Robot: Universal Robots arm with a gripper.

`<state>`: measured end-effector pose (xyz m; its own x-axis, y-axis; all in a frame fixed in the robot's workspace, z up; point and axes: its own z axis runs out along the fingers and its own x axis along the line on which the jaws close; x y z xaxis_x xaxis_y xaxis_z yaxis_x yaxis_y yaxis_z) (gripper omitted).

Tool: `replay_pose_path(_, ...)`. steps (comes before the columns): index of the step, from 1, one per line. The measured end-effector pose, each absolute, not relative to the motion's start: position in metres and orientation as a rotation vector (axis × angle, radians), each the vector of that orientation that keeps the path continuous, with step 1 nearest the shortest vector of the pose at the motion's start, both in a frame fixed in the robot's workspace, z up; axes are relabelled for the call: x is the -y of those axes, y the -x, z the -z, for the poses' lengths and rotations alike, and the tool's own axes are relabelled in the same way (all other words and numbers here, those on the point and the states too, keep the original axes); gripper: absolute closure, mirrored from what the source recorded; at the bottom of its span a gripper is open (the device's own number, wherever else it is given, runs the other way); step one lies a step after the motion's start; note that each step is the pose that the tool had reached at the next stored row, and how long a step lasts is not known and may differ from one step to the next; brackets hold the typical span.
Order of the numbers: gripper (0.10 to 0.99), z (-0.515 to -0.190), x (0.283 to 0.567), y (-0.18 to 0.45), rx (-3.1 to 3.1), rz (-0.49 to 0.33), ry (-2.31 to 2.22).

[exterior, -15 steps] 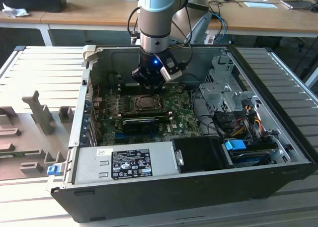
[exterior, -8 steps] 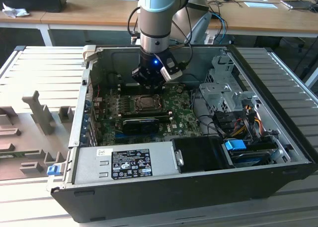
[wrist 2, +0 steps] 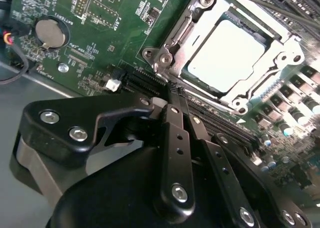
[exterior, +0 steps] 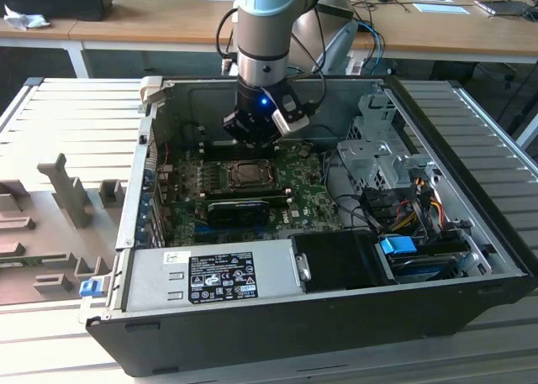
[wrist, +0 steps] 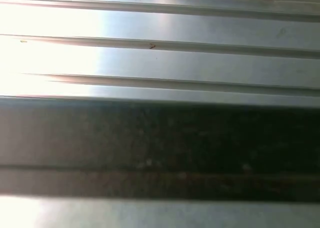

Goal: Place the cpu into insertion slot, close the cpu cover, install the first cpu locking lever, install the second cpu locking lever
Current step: 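Install the first cpu locking lever, then install the second cpu locking lever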

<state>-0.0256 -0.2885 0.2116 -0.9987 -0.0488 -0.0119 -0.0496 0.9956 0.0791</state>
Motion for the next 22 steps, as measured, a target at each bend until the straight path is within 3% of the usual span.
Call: replay_pose_path(22,0.984,-0.215,0.299,0.026,-3.128,-0.123,0.077)
